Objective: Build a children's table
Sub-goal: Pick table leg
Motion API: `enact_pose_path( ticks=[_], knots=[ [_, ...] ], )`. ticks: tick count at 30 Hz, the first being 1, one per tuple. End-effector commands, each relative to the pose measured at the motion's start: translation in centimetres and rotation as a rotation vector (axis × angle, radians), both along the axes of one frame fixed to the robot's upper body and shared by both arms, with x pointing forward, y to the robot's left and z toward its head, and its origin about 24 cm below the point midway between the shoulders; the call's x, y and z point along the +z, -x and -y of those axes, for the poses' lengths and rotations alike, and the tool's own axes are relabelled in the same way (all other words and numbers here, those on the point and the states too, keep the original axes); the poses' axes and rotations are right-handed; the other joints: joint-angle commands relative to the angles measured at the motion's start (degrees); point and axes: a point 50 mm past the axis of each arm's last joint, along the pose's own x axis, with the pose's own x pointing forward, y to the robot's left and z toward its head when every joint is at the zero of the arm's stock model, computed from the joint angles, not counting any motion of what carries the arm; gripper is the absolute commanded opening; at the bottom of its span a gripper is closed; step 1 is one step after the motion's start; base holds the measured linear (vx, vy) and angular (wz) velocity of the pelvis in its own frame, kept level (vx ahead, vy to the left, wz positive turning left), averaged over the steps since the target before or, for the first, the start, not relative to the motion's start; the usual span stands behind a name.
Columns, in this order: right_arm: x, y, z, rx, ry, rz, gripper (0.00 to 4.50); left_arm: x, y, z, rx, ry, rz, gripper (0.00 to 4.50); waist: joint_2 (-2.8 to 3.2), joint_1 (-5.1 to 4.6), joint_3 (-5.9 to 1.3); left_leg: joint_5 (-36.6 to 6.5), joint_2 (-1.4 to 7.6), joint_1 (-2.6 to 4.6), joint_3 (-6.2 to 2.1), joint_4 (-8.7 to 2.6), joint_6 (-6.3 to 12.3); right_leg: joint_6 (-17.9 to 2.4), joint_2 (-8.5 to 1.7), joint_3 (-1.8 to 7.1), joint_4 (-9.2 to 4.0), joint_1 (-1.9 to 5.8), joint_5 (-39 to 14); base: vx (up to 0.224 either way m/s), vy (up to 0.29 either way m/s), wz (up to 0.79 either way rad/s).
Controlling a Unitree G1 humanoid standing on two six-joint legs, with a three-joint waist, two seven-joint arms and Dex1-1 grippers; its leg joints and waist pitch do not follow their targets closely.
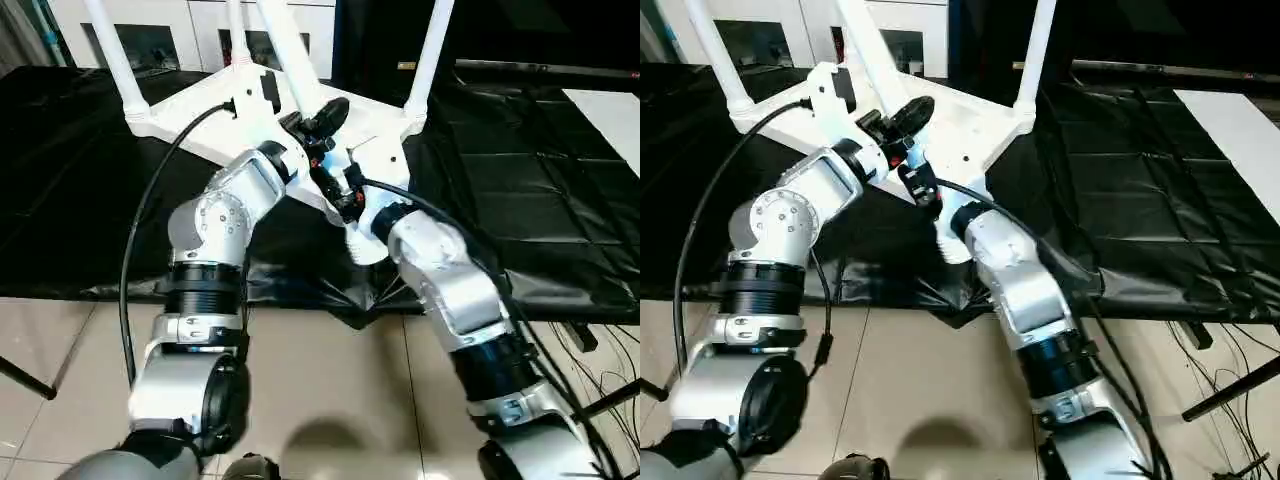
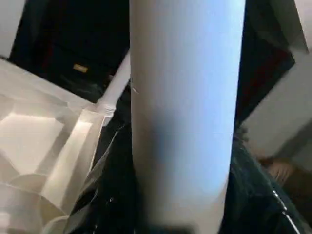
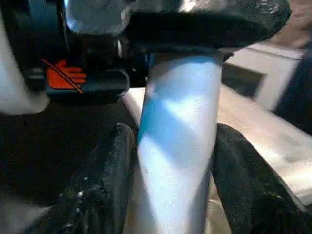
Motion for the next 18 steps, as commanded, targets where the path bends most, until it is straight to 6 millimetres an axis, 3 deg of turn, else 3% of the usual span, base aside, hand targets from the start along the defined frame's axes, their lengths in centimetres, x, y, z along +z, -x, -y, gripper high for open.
enact_pose_path(
  ticks=[1,3,7,11,16,17,18],
  knots=[
    [0.6,0.3,0.4,0.098,-0.038,-0.051,2.77,0.5,0.1,0.2,-0.056,-0.039,0.047,1.81,0.54,-0.10,-4.77,-8.06,3.19,2.62,-1.50,-3.30,1.12,-12.19,-4.82,2.45,-3.82,2.32,11.84,0.000,0.000,0.00],
    [0.4,0.6,1.5,0.169,-0.028,-0.112,2.79,0.6,0.3,0.1,-0.108,-0.053,0.065,1.81,0.62,0.13,-4.89,-7.05,3.35,2.68,-1.55,-3.16,1.52,-13.02,-4.87,2.39,-3.57,2.43,13.23,0.000,0.000,0.00],
    [0.1,1.4,3.8,0.333,0.026,-0.193,2.79,1.3,1.0,0.0,-0.237,-0.077,0.107,1.81,0.13,0.33,-4.88,-6.63,3.11,2.46,-1.29,-2.87,2.05,-14.06,-4.99,2.35,-3.59,2.73,13.50,0.000,0.000,0.00],
    [-0.4,2.1,5.5,0.465,0.041,-0.284,2.79,3.0,2.7,0.5,-0.468,0.032,0.135,1.81,-0.14,0.47,-4.93,-5.58,3.13,2.28,-1.11,-2.50,3.35,-16.63,-5.20,2.21,-3.35,2.56,13.34,0.000,0.000,0.00],
    [-0.5,2.8,5.4,0.566,0.020,-0.332,2.79,3.9,4.4,0.9,-0.642,0.103,0.174,1.80,-0.27,0.38,-4.75,-6.06,3.17,2.31,-1.06,-2.48,4.32,-17.91,-5.13,2.14,-3.59,2.43,9.03,0.000,0.000,0.00],
    [-0.4,2.9,5.3,0.577,0.008,-0.338,2.47,3.8,4.6,0.9,-0.661,0.096,0.180,1.80,-0.22,0.39,-4.73,-6.21,3.19,2.35,-1.06,-2.49,4.34,-17.92,-5.11,2.15,-3.63,2.38,8.41,0.000,0.000,0.00],
    [-0.3,3.0,5.3,0.584,0.000,-0.341,2.47,3.8,4.7,0.9,-0.676,0.090,0.183,1.80,-0.35,0.39,-4.71,-5.87,3.25,2.37,-1.08,-2.55,4.36,-17.72,-5.04,2.16,-3.67,2.33,7.83,0.000,0.000,0.00]
  ],
)
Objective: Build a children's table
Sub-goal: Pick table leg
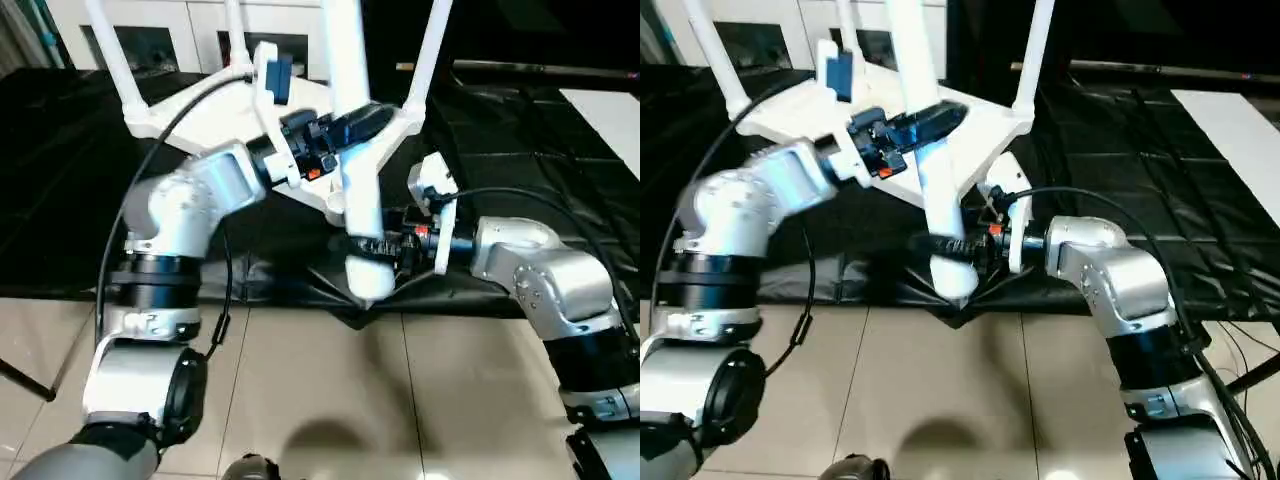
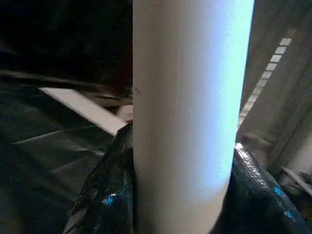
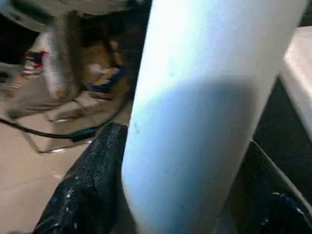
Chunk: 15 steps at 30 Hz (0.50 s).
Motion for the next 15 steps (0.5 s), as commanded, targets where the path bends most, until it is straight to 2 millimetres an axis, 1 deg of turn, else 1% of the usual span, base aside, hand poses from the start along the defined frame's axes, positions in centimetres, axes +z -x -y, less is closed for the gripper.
enact_pose_path(
  ticks=[1,2,3,5,8,11,12,13,15],
  knots=[
    [-0.24,0.03,0.37,-0.009,0.011,-0.028,2.47,0.69,0.97,0.55,-0.100,0.026,0.034,1.80,-0.30,0.26,-4.73,-5.66,3.24,2.43,-1.17,-2.85,4.02,-17.54,-4.95,2.18,-3.74,2.30,7.66,0.000,0.000,0.00],
    [-0.15,0.15,0.33,0.007,0.000,-0.036,2.47,0.59,1.02,0.49,-0.103,0.018,0.035,1.80,-0.20,0.27,-4.74,-5.93,3.26,2.47,-1.18,-2.90,3.60,-17.29,-4.99,2.18,-3.80,2.25,7.02,0.000,0.000,0.00],
    [-0.15,0.15,0.33,0.007,0.000,-0.036,2.17,0.59,1.02,0.49,-0.103,0.018,0.035,1.80,-0.20,0.24,-4.71,-5.98,3.24,2.44,-1.14,-2.94,3.48,-17.20,-4.91,2.14,-3.79,2.23,6.83,0.000,0.000,0.00],
    [-0.11,0.27,0.34,0.024,-0.005,-0.042,2.10,0.51,1.00,0.38,-0.097,0.014,0.029,1.80,-0.18,0.33,-4.73,-6.39,3.26,2.59,-1.09,-2.89,3.11,-17.00,-4.96,2.21,-3.92,2.10,6.18,0.000,0.000,0.00],
    [-0.20,0.40,0.46,0.039,-0.001,-0.052,1.99,0.50,1.00,0.19,-0.095,0.017,0.019,1.80,-0.22,0.56,-4.73,-6.55,3.19,2.54,-1.06,-2.95,2.59,-16.49,-4.97,2.22,-3.93,2.10,5.63,0.000,0.000,0.00],
    [-0.26,0.43,0.47,0.036,-0.003,-0.054,1.96,0.42,0.89,0.17,-0.083,0.013,0.016,1.80,-0.11,0.66,-4.76,-6.58,3.19,2.51,-1.11,-2.96,2.26,-16.16,-5.03,2.22,-3.94,2.11,5.34,0.000,0.000,0.00],
    [-0.24,0.36,0.47,0.026,-0.005,-0.052,1.96,0.29,0.70,0.15,-0.060,-0.001,0.012,1.80,-0.14,0.67,-4.79,-6.55,3.22,2.54,-1.13,-2.98,2.17,-16.06,-5.00,2.20,-3.95,2.10,5.44,0.000,0.000,0.00],
    [-0.23,0.24,0.46,0.011,-0.006,-0.047,1.96,0.12,0.51,0.14,-0.038,-0.017,0.008,1.80,0.06,0.68,-4.80,-6.62,3.23,2.55,-1.16,-2.98,2.04,-16.04,-5.02,2.20,-3.93,2.05,5.48,0.000,0.000,0.00],
    [-0.23,-0.04,0.46,-0.026,-0.004,-0.037,1.96,-0.26,0.04,0.13,0.015,-0.054,0.003,1.80,-0.05,0.61,-4.83,-6.61,3.22,2.51,-1.17,-2.99,1.89,-15.94,-4.97,2.22,-3.95,2.10,6.09,0.000,0.000,0.00]
  ],
)
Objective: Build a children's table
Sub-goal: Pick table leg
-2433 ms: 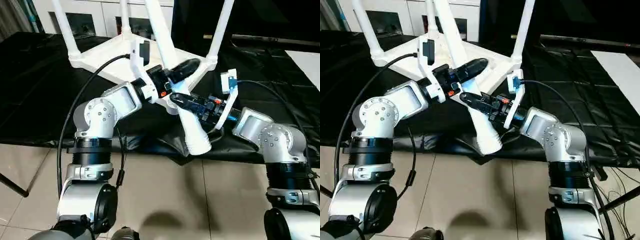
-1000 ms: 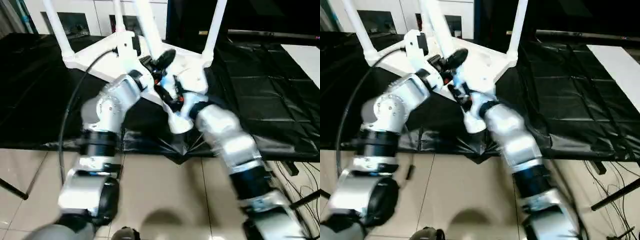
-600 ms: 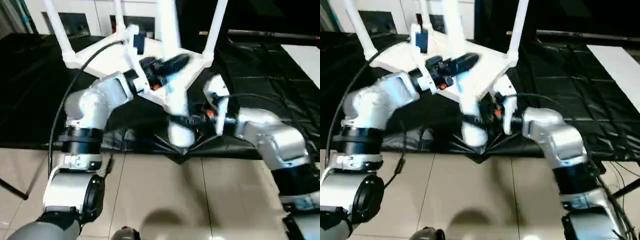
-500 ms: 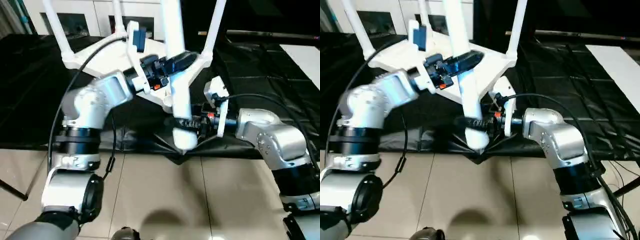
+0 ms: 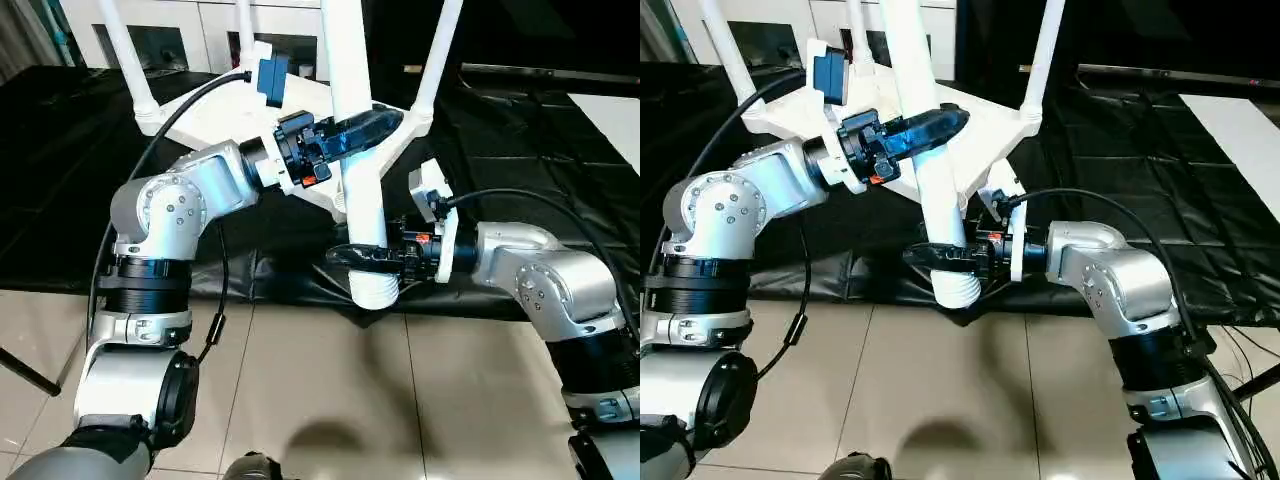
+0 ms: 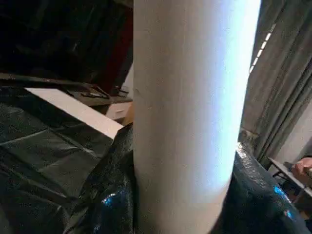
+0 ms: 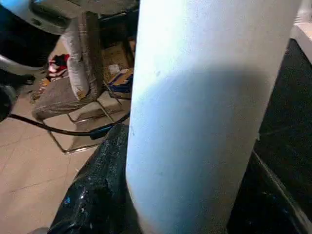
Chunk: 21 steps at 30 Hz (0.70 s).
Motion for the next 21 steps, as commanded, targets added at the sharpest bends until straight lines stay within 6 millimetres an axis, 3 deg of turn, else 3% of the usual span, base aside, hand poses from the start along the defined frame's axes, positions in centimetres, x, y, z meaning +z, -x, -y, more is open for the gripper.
enact_pose_path(
  ticks=[1,2,6,7,8,12,21],
  knots=[
    [0.2,-0.6,0.4,-0.090,0.018,0.044,1.96,-0.5,-0.8,0.1,0.088,-0.064,-0.021,1.80,0.06,0.03,-4.86,-6.32,3.28,2.52,-1.32,-3.08,1.65,-15.72,-4.89,2.20,-3.87,2.02,6.50,0.000,0.000,0.00],
    [0.2,-0.8,0.4,-0.118,0.022,0.057,1.95,-0.7,-1.1,0.0,0.130,-0.086,-0.030,2.50,0.02,-0.05,-4.86,-6.25,3.21,2.52,-1.28,-3.06,1.60,-15.71,-4.86,2.20,-3.86,2.02,6.71,0.000,0.000,0.00],
    [0.3,-2.1,-0.6,-0.320,0.028,0.144,1.93,-2.1,-2.7,0.0,0.351,-0.145,-0.051,2.56,0.09,-0.33,-4.91,-6.79,3.14,2.51,-1.37,-3.12,0.20,-14.98,-4.97,2.22,-3.98,2.04,6.16,0.000,0.000,0.00],
    [0.2,-2.4,-1.0,-0.363,0.039,0.164,1.93,-2.1,-3.0,0.0,0.401,-0.130,-0.056,2.77,0.57,-0.41,-5.05,-6.40,3.15,2.54,-1.45,-3.04,-0.15,-14.84,-4.93,2.19,-3.91,2.08,7.18,0.000,0.000,0.00],
    [0.1,-2.4,-1.1,-0.374,0.042,0.169,1.91,-2.1,-3.1,0.1,0.413,-0.126,-0.057,2.95,0.47,-0.50,-5.05,-6.24,3.22,2.58,-1.46,-3.08,-0.30,-14.85,-4.93,2.21,-3.93,2.04,7.89,0.000,0.000,0.00],
    [-0.3,-3.0,-2.5,-0.482,0.098,0.250,1.90,-2.6,-3.7,0.6,0.519,-0.084,-0.104,2.95,0.62,-0.66,-5.20,-5.79,3.08,2.46,-1.53,-2.99,0.20,-14.81,-4.87,2.16,-3.66,2.22,11.64,0.000,0.000,0.00],
    [0.0,-3.6,-4.5,-0.604,0.092,0.297,1.89,-3.2,-4.8,-0.1,0.692,-0.033,-0.193,2.26,0.66,-0.88,-4.96,-9.05,3.17,2.69,-1.59,-3.43,-0.84,-14.23,-4.83,2.27,-3.97,2.12,7.95,0.000,0.000,0.00]
  ],
)
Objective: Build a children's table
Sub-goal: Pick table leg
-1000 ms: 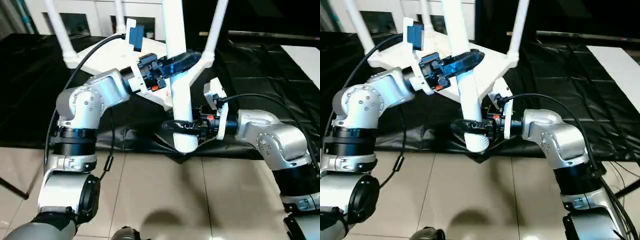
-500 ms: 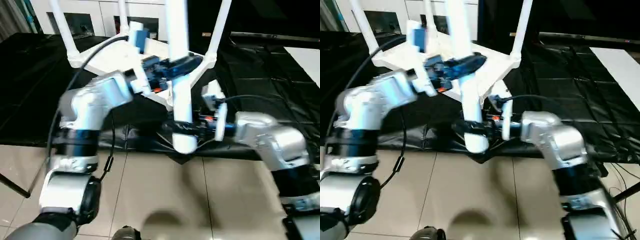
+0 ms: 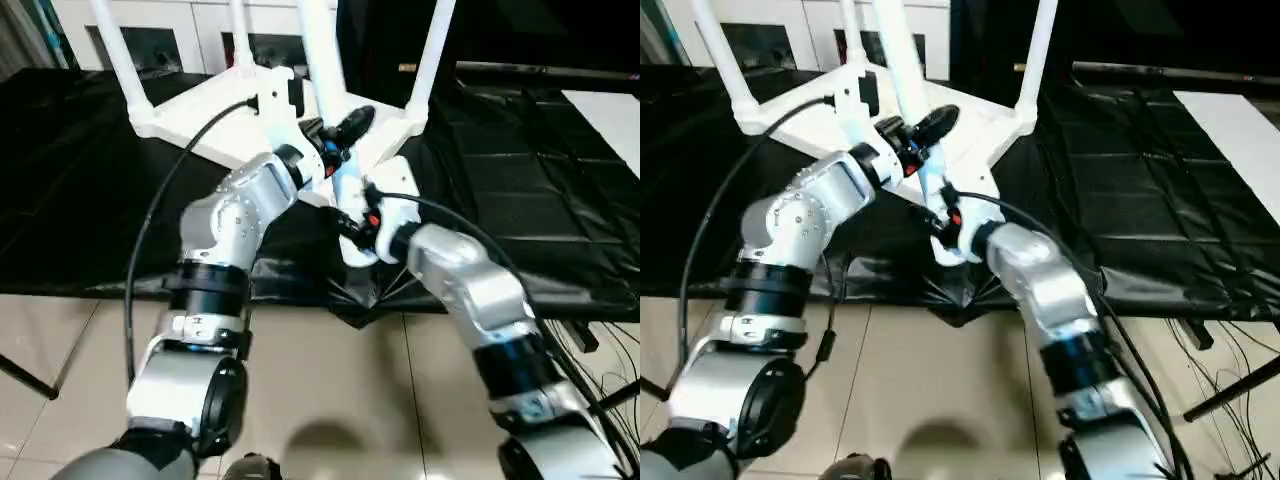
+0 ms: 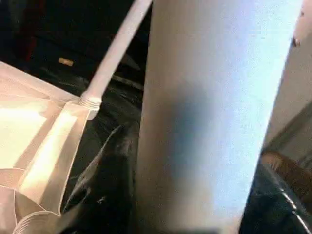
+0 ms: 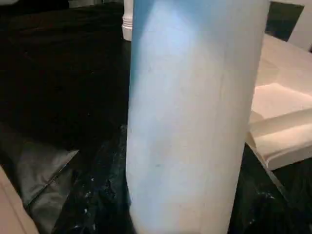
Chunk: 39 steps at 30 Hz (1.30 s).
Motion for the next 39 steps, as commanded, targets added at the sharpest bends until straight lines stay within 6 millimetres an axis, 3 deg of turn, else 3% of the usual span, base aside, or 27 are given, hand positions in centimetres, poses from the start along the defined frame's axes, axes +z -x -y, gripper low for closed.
enact_pose_path(
  ticks=[1,4,6,8,11,12,14,17,19,23,29,39],
  knots=[
    [2.2,-0.1,-0.4,0.016,-0.024,0.123,1.89,-0.2,-0.7,-1.8,0.109,-0.005,-0.024,2.17,0.43,-0.06,-4.91,-9.00,3.20,2.75,-1.58,-3.42,-0.77,-13.95,-4.90,2.32,-3.94,2.14,7.78,0.000,0.000,0.00],
    [2.2,-0.2,-0.5,0.007,-0.011,0.138,1.89,0.1,-0.6,-1.8,0.097,0.030,-0.007,1.99,0.43,-0.01,-4.98,-7.68,3.19,2.65,-1.56,-3.30,-0.38,-13.85,-4.97,2.32,-3.74,2.17,10.04,0.000,0.000,0.00],
    [2.3,-0.2,-0.6,0.007,-0.030,0.152,1.89,0.3,-0.3,-1.6,0.052,0.029,0.016,1.94,0.01,-0.01,-4.93,-7.68,3.15,2.59,-1.46,-3.33,-0.01,-14.04,-5.04,2.31,-3.79,2.20,9.89,0.000,0.000,0.00],
    [2.9,0.3,-0.8,0.082,-0.174,0.104,2.59,0.6,-0.2,-1.5,0.025,0.011,0.043,1.92,0.16,-0.07,-4.82,-8.69,3.14,2.62,-1.42,-3.38,0.78,-14.03,-4.98,2.34,-3.93,2.13,8.19,0.000,0.000,0.00],
    [3.1,1.0,-0.2,0.211,-0.204,0.036,2.66,0.9,0.2,-1.5,-0.076,-0.028,0.077,1.88,0.31,0.07,-4.86,-8.12,3.31,2.68,-1.61,-3.46,1.04,-13.21,-4.78,2.26,-3.76,2.24,8.57,0.000,0.000,0.00],
    [3.1,1.0,-0.2,0.211,-0.204,0.036,2.91,0.9,0.2,-1.5,-0.076,-0.028,0.077,1.85,0.31,0.07,-4.86,-8.12,3.31,2.68,-1.61,-3.46,1.04,-13.21,-4.78,2.26,-3.76,2.24,8.57,0.000,0.000,0.00],
    [3.8,1.5,0.8,0.314,-0.245,0.001,3.04,1.2,1.0,-1.2,-0.222,-0.039,0.099,1.84,0.67,0.35,-4.90,-8.41,3.30,2.86,-1.48,-3.32,0.93,-14.21,-4.92,2.24,-3.75,2.05,8.49,0.000,0.000,0.00],
    [4.0,1.9,2.4,0.392,-0.198,-0.016,3.03,1.7,2.4,-0.9,-0.425,-0.026,0.125,1.84,0.61,0.63,-4.94,-7.60,3.27,2.86,-1.34,-3.24,0.42,-14.79,-4.69,2.14,-3.45,1.95,9.57,0.000,0.000,0.00],
    [3.9,2.3,3.3,0.439,-0.182,-0.052,3.03,2.2,3.1,-1.0,-0.503,-0.015,0.136,1.84,0.84,0.89,-4.94,-8.03,3.13,2.79,-1.32,-3.15,0.42,-15.42,-4.92,2.14,-3.47,2.09,9.39,0.000,0.000,0.00],
    [3.4,3.0,4.2,0.505,-0.158,-0.102,3.03,3.0,3.9,-1.1,-0.602,0.016,0.162,1.84,0.66,0.89,-4.72,-9.30,3.02,2.61,-1.30,-3.16,0.51,-15.81,-4.98,2.20,-3.87,2.19,6.22,0.000,0.000,0.00],
    [3.0,3.5,4.2,0.544,-0.177,-0.156,2.44,3.4,4.4,-1.3,-0.658,0.050,0.172,1.84,0.65,0.61,-4.88,-8.57,3.15,2.71,-1.40,-3.20,0.65,-16.23,-4.80,2.09,-3.78,2.12,6.12,0.000,0.000,0.00],
    [3.1,3.5,4.0,0.545,-0.192,-0.161,1.93,3.4,4.7,-1.4,-0.689,0.049,0.170,1.84,0.71,0.73,-4.83,-8.87,3.13,2.72,-1.34,-3.21,0.18,-16.03,-4.88,2.15,-3.95,2.07,5.04,0.000,0.000,0.00]
  ],
)
